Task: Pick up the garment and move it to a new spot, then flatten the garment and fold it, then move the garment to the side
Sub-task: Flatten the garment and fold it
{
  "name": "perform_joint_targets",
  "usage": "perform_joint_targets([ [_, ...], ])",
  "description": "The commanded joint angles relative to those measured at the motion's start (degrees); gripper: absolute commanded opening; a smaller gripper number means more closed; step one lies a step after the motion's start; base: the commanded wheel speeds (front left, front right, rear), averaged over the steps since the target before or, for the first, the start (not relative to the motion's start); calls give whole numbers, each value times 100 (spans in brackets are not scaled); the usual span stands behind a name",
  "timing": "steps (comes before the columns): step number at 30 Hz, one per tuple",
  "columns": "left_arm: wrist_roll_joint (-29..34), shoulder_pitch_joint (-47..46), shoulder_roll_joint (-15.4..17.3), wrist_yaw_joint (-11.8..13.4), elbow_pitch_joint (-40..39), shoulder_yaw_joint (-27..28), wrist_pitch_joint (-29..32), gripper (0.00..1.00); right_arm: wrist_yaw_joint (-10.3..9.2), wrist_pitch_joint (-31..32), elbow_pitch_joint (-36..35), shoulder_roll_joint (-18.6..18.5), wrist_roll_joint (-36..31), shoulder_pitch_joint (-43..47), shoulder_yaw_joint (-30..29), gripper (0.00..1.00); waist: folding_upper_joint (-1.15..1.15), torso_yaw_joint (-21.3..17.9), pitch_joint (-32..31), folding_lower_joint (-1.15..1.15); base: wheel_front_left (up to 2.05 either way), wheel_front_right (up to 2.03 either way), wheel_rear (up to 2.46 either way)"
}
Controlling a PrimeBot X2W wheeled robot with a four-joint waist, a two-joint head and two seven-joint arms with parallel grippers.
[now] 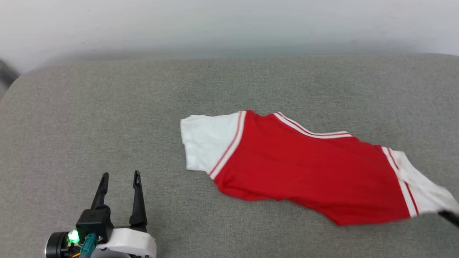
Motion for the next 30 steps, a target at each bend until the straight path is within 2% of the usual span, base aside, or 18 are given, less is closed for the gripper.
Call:
perform_joint_targets([
  [1, 49, 93, -51, -43, -3, 33, -15, 100, -4, 2, 322, 67, 205, 496, -188, 0, 0, -6, 24, 0, 0, 0, 0],
  [4, 90, 121, -104, -100, 37, 72, -14, 100, -5, -38, 964, 275, 334, 1024, -447, 0, 0, 2, 88, 0, 0, 0, 0],
  [5, 90, 121, -104, -100, 37, 72, -14, 100, -5, -38, 964, 275, 334, 1024, -447, 0, 0, 2, 88, 0, 0, 0, 0],
  [10, 154, 85, -159, -193, 126, 136, -15, 100, -4, -230, 1615, 824, 218, 1399, -692, 0, 0, 10, 121, 0, 0, 0, 0],
  [11, 172, 106, -168, -201, 140, 150, -15, 100, -5, -345, 1652, 910, 170, 1393, -777, 30, 0, -4, 98, 0, 0, 0, 0],
  [12, 181, 137, -184, -217, 158, 159, -15, 100, -4, -470, 1684, 955, 90, 1375, -869, 100, 0, -17, 62, 0, 0, 0, 0],
  [17, 230, 225, -199, -254, 293, 232, -15, 100, -4, -1198, 1605, 957, -427, 1368, -1442, 100, 0, -127, -181, 0, 0, 0, 0],
  [23, 280, 327, -175, -293, 324, 293, -15, 100, -4, -1810, 1148, 1016, -1086, 1627, -2524, 100, 0, -260, -412, 0, 0, 0, 0],
  [27, 335, 301, -125, -340, 324, 297, -14, 100, -5, -2217, 708, 1445, -1728, 1808, -3533, 100, 0, -311, -499, 0, 0, 0, 0],
  [30, 371, 184, -71, -393, 350, 270, -14, 100, -4, -2581, 248, 2130, -2446, 1927, -4272, 100, 0, -358, -538, 0, 0, 0, 0],
])
